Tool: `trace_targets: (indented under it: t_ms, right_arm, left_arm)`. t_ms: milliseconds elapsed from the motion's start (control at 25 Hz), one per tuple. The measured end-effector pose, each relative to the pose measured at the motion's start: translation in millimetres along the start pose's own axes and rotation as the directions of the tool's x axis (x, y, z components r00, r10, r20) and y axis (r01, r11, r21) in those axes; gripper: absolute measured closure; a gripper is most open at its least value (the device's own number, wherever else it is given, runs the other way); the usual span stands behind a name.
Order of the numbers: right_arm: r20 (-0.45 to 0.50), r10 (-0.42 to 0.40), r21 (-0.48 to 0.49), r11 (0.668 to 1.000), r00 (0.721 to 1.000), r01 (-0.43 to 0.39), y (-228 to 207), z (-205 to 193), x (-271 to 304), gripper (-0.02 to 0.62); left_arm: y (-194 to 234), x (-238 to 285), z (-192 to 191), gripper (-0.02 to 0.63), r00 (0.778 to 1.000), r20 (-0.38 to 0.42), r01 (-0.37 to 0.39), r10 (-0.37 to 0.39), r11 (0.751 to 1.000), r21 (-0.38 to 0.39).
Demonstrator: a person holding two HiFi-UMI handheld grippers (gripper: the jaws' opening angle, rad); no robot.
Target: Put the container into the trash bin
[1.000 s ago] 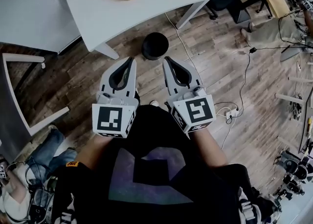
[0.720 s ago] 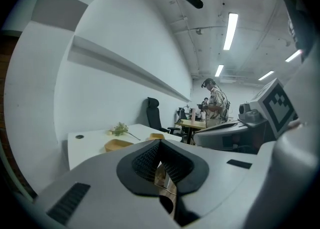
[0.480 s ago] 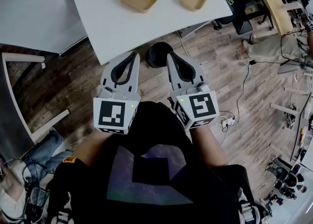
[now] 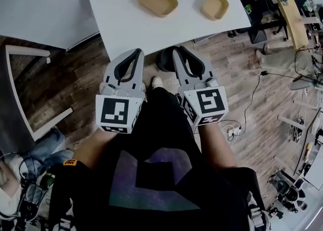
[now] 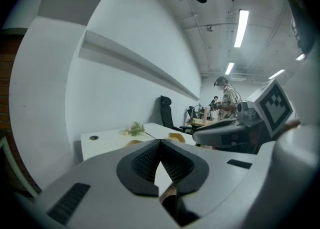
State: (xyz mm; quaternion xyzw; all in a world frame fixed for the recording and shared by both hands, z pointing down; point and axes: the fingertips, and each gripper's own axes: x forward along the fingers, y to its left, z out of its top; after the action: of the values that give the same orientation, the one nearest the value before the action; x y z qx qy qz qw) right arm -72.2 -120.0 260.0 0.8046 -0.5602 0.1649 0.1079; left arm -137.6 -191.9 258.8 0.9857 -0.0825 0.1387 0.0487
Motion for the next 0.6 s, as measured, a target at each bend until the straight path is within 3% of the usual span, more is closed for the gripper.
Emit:
trace_targets:
  t_ms: [600]
  right_arm:
    - [-0.142,0.115,-0.121,0.984,0.983,-0.133,-44,-14,107,0.526]
  left_arm:
    - [55,72,-22,0.597,0.979,-0.092,-0.189,0.182,0.979,-0.071]
